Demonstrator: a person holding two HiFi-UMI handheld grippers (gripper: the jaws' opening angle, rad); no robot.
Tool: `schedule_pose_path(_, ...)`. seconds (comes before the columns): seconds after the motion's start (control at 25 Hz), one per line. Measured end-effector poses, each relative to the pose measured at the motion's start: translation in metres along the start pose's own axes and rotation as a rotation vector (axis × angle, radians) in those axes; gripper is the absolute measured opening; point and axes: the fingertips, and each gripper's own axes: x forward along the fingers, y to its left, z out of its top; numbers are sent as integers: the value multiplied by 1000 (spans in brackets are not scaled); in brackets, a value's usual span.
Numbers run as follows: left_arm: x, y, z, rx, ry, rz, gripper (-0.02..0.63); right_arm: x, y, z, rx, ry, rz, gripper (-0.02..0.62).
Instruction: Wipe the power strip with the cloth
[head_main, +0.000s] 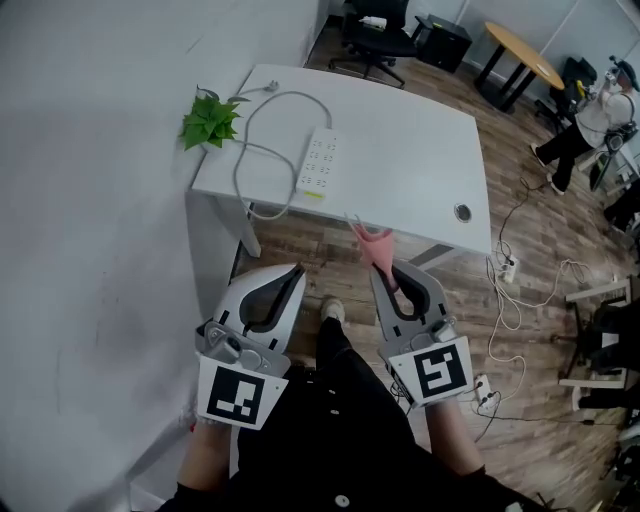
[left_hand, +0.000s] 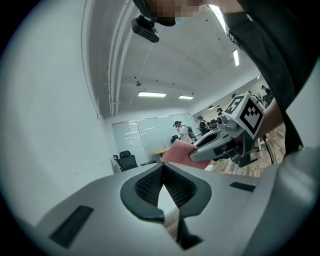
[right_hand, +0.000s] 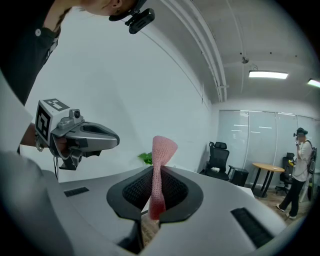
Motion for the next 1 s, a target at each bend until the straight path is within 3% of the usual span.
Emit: schedule_pose_path(1.0, 205, 79, -33, -6, 80, 105, 14, 149, -180, -14, 20, 2, 140, 48)
